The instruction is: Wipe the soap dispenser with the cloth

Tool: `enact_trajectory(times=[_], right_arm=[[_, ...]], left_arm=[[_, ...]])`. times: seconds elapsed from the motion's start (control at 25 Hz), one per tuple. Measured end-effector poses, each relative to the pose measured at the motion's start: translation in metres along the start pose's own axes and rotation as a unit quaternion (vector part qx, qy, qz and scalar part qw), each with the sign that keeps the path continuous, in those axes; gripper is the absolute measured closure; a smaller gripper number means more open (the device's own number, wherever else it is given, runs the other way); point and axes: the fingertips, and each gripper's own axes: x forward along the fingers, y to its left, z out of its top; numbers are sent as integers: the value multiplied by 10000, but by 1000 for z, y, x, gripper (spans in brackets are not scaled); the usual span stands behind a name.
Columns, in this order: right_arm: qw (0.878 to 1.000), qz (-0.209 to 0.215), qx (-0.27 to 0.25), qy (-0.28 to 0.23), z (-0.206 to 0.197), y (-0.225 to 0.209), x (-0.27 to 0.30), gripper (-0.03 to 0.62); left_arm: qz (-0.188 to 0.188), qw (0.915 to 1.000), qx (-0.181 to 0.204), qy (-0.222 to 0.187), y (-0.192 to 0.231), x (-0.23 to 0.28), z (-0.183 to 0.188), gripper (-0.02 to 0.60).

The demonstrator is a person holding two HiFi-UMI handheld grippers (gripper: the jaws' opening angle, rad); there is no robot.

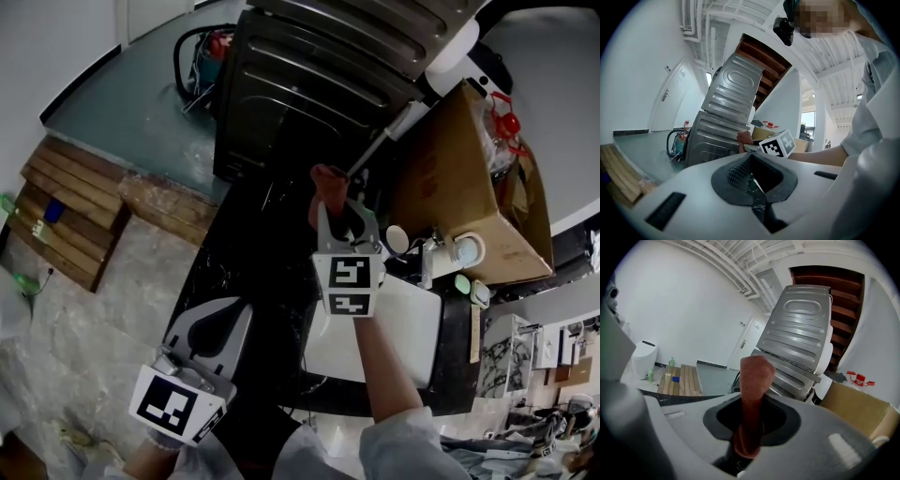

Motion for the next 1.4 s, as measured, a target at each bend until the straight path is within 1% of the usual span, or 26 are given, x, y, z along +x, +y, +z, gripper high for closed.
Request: enact_trajectory(times=[0.28,0.44,0.6,0.72,0.96,1.16,1.28,1.4], right_arm=[[9983,-33,-473,346,-12,1,29,514],[9966,95,-654,482,-22,12,42,514],[9964,210,-589,567,-31,22,49,514],[9963,154,-616,573,-35,26,49,514],[9918,-14,-1198,436,-37,38,44,514],[9878,90,-1493,424,-47,54,44,514],[9831,89,-1786,394,-50,60,45,514],[9812,151,-1882,392,-50,65,48,514]], left_arm=[[292,9995,30,65,11,8,-1,578],[452,9989,10,129,17,11,-4,578],[562,9982,22,191,22,16,-8,578],[691,9973,-44,243,29,17,-13,578],[862,9957,-75,325,39,21,-17,578],[895,9953,-77,358,41,26,-20,578],[906,9951,-81,384,42,28,-21,578],[927,9949,-97,394,44,31,-22,578]])
